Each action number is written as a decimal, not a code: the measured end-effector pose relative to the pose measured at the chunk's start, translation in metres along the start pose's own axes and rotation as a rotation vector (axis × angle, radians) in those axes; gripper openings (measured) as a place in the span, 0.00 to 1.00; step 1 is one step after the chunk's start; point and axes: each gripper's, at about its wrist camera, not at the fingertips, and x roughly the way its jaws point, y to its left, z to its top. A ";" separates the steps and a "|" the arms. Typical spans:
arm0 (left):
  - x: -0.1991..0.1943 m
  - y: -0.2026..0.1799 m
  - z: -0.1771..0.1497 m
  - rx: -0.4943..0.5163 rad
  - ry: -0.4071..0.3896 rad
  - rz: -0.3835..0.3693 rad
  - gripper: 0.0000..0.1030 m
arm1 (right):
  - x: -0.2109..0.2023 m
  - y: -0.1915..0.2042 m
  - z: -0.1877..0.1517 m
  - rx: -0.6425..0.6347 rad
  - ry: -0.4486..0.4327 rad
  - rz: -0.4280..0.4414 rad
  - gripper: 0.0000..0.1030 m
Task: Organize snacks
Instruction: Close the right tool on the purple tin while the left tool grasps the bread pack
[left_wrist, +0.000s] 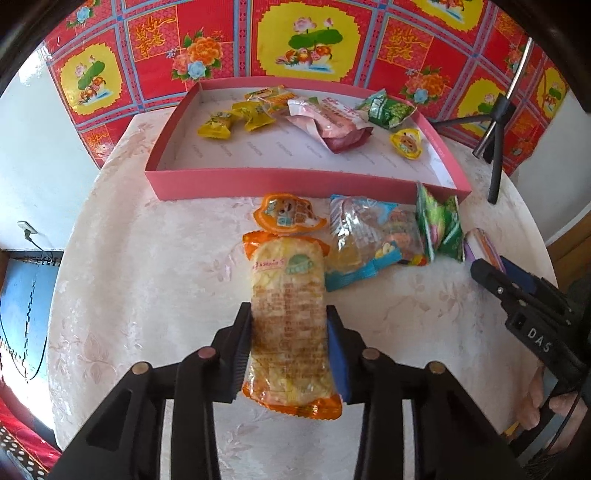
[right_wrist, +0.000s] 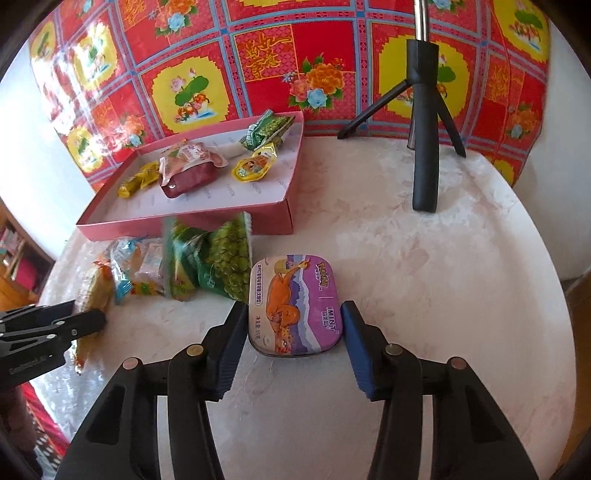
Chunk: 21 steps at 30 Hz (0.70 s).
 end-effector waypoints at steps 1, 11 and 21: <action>-0.001 0.002 -0.001 -0.003 0.000 -0.007 0.38 | -0.001 -0.001 -0.001 0.008 0.001 0.007 0.50; -0.022 0.013 -0.006 -0.005 -0.064 -0.022 0.38 | -0.015 0.002 -0.003 0.017 -0.014 0.033 0.50; -0.027 0.023 0.015 -0.014 -0.114 -0.008 0.38 | -0.026 0.014 0.009 -0.024 -0.044 0.054 0.50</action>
